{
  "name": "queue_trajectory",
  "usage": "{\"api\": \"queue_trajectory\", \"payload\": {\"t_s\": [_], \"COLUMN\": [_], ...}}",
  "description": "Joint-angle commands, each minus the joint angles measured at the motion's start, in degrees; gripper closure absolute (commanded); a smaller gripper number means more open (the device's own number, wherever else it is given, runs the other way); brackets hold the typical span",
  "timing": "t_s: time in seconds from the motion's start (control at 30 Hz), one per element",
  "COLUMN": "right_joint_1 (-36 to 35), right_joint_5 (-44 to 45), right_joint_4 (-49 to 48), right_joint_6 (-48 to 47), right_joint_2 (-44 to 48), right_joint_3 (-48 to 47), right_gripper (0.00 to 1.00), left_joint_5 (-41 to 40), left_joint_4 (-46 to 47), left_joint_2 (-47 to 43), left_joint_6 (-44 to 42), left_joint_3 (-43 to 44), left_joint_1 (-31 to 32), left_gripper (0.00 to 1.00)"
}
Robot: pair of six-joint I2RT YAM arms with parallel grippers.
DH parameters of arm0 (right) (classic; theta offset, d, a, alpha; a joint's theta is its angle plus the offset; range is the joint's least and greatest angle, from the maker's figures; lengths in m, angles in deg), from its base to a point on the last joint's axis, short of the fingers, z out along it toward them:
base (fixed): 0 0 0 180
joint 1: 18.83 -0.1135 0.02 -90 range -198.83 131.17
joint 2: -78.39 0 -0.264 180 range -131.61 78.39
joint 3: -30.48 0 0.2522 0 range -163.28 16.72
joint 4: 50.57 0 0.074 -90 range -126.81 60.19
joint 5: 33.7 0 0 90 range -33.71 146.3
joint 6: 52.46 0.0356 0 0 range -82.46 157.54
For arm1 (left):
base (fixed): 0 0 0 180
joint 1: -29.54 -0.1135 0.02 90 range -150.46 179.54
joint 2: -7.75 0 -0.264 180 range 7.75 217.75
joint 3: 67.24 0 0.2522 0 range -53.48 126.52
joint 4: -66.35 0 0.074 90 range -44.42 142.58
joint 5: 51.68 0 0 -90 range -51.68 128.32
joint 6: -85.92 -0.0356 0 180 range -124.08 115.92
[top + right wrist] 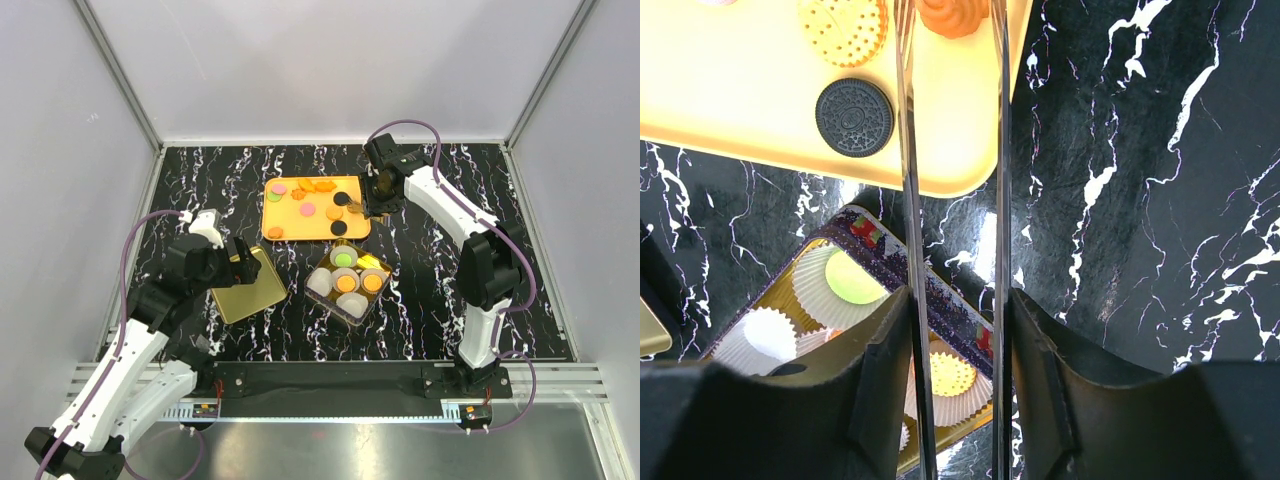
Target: Pack the cookies
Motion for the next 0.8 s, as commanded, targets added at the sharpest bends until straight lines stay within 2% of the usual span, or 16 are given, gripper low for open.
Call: {"api": "queue_trajectory", "payload": {"t_s": [0.0, 0.77], "right_joint_1": [0.1, -0.2], "right_joint_5": [0.0, -1.4], "right_joint_4": [0.3, 2.4], "right_joint_6": [-0.6, -1.4], "right_joint_2": [2.4, -2.2], "right_joint_3": [-2.0, -5.3], "right_gripper": [0.52, 0.5], "left_joint_5": [-0.9, -1.1], "left_joint_4": [1.8, 1.8], "left_joint_2": [-0.1, -0.3], "left_joint_6": [0.1, 0.1], "left_joint_3": [-0.1, 0.0], "left_joint_1": [0.2, 0.2], "left_gripper": [0.01, 0.01]}}
